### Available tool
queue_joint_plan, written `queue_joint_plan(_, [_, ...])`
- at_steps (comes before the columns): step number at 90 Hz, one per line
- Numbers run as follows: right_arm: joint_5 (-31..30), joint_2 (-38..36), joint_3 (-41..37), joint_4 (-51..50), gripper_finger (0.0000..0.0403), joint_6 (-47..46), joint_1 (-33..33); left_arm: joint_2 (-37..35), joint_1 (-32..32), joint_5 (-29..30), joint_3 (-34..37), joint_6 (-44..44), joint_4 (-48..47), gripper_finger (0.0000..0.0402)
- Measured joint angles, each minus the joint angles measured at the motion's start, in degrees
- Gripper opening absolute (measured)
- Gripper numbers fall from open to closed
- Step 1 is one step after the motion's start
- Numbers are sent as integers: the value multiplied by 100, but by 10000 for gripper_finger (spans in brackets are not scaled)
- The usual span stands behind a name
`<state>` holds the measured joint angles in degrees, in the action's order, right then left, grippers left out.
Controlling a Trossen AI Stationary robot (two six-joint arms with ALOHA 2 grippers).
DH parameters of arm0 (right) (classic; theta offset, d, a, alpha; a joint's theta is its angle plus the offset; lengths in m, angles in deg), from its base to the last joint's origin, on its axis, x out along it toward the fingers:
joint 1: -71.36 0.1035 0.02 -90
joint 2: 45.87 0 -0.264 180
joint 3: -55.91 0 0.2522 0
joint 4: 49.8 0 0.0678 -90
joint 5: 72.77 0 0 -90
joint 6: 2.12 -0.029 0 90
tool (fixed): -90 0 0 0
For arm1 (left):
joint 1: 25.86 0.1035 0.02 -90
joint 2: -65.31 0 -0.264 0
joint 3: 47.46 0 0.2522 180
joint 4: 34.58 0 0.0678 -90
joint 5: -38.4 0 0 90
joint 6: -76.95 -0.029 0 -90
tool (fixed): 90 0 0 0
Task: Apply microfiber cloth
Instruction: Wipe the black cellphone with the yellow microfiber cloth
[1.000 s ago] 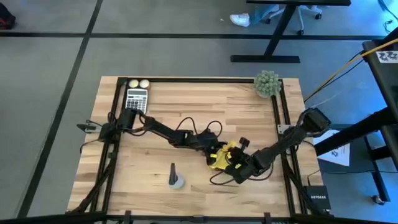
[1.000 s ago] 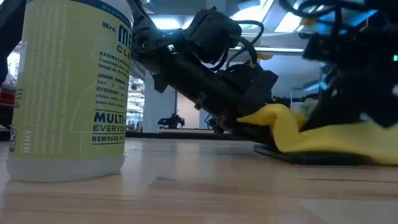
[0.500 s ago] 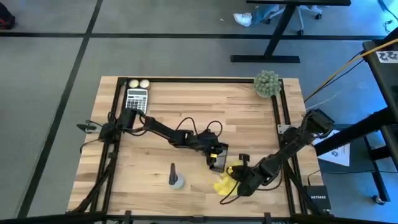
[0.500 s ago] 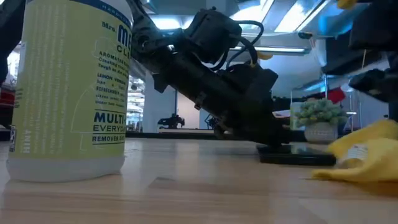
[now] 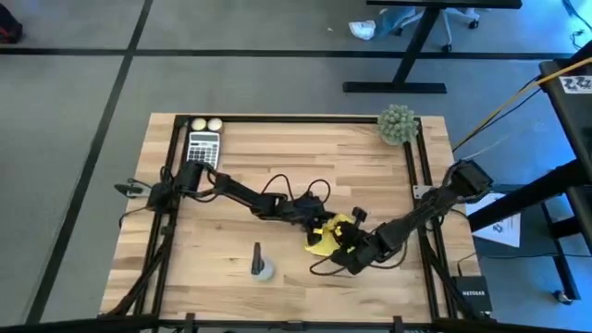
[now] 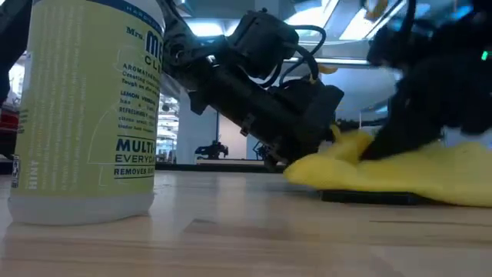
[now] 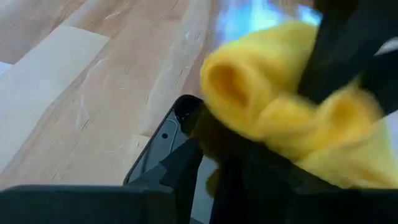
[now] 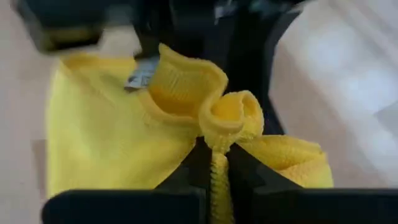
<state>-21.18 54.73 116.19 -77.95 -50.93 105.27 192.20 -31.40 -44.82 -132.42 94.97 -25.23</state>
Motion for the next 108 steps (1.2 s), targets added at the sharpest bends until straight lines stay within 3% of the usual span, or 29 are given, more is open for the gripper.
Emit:
queue_joint_plan(21, [719, 316, 17, 1135, 3, 350, 171, 0, -11, -120, 2, 2, -6, 107])
queue_joint_plan(35, [1374, 211, 13, 1275, 3, 669, 301, 0, -29, -213, 0, 2, -3, 107])
queue_joint_plan(55, [2771, -874, -13, -227, 3, 579, 430, 0, 27, 54, 4, -24, 47, 107])
queue_joint_plan(75, [3031, -1780, -2, -1991, 3, -338, 533, -69, 3, -58, 12, -34, 77, 107])
queue_joint_plan(86, [2942, -1867, -2, -2556, 7, -1116, 505, -332, -2, -235, 28, -81, -72, 107])
queue_joint_plan(95, [3226, -1872, -2, -2927, 37, -1473, 516, -686, -4, -278, 24, -240, -258, 107])
queue_joint_plan(108, [3678, -1870, -2, -3434, 113, -1849, 513, -1068, -9, -283, 10, -653, -1091, 107])
